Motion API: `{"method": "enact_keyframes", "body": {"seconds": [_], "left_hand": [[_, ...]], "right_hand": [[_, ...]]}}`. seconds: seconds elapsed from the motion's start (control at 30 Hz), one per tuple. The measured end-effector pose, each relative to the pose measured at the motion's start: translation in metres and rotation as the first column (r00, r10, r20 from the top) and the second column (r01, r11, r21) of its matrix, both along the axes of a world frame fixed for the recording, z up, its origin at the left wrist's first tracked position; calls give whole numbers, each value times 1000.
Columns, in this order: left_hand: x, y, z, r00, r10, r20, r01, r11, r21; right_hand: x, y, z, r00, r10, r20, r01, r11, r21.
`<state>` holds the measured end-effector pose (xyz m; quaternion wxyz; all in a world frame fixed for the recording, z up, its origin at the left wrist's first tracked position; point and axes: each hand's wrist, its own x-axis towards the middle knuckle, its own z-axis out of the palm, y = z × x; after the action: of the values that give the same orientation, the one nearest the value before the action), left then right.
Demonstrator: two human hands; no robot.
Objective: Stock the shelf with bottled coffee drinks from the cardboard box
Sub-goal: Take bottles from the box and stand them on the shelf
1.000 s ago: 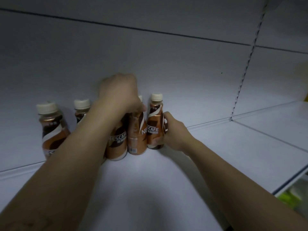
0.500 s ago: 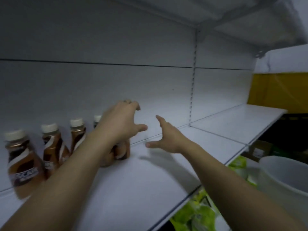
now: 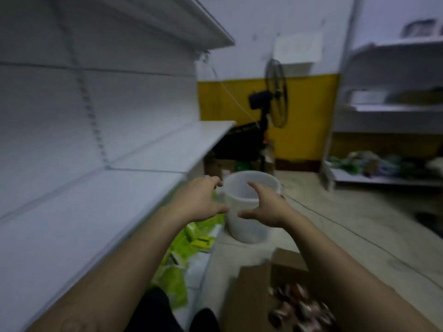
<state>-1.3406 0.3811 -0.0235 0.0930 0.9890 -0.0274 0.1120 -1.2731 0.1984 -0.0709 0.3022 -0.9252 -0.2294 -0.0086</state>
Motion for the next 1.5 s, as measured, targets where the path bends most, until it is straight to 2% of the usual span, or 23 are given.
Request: {"method": "enact_keyframes", "body": {"seconds": [0.13, 0.3, 0.43, 0.6, 0.77, 0.83, 0.93, 1.1, 1.17, 1.23, 1.3, 1.4, 1.43, 1.5], "left_hand": [[54, -77, -67, 967, -148, -209, 133, 988, -83], [96, -153, -173, 862, -255, -438, 194, 964, -181], [119, -191, -264, 719, -260, -644, 129, 961, -243], [143, -214, -378, 578, -234, -781, 22, 962, -272], [170, -223, -481, 546, -114, -830, -93, 976, -195], [183, -226, -515, 560, -95, -823, -129, 971, -199], [193, -229, -558, 581, -69, -811, -192, 957, -219], [193, -231, -594, 576, 18, -818, -211, 969, -127], [194, -232, -599, 563, 40, -825, -199, 976, -88], [194, -235, -598, 500, 54, -864, -250, 965, -84], [187, -237, -592, 398, 41, -917, -368, 922, -119], [162, -236, -572, 327, -36, -944, -460, 867, -192], [152, -233, -561, 320, -59, -946, -474, 854, -214], [134, -227, -532, 329, -120, -936, -487, 828, -277]], "right_hand": [[18, -90, -65, 955, -257, -150, 251, 966, -56], [20, -169, -163, 774, -482, -410, 439, 876, -202], [18, -202, -238, 605, -517, -605, 482, 843, -239], [24, -212, -331, 431, -498, -753, 447, 842, -301], [44, -213, -418, 288, -475, -831, 423, 842, -335], [60, -210, -449, 225, -507, -832, 533, 779, -331], [79, -201, -491, 104, -511, -854, 761, 593, -263], [91, -181, -544, -30, -508, -861, 943, 270, -193], [91, -176, -552, -55, -443, -895, 963, 213, -165], [84, -173, -552, -88, -363, -928, 960, 218, -177], [71, -174, -543, -148, -312, -938, 936, 261, -235], [51, -179, -521, -248, -235, -940, 908, 283, -310], [46, -180, -511, -251, -233, -939, 900, 300, -315], [39, -181, -484, -203, -287, -936, 881, 364, -303]]}}
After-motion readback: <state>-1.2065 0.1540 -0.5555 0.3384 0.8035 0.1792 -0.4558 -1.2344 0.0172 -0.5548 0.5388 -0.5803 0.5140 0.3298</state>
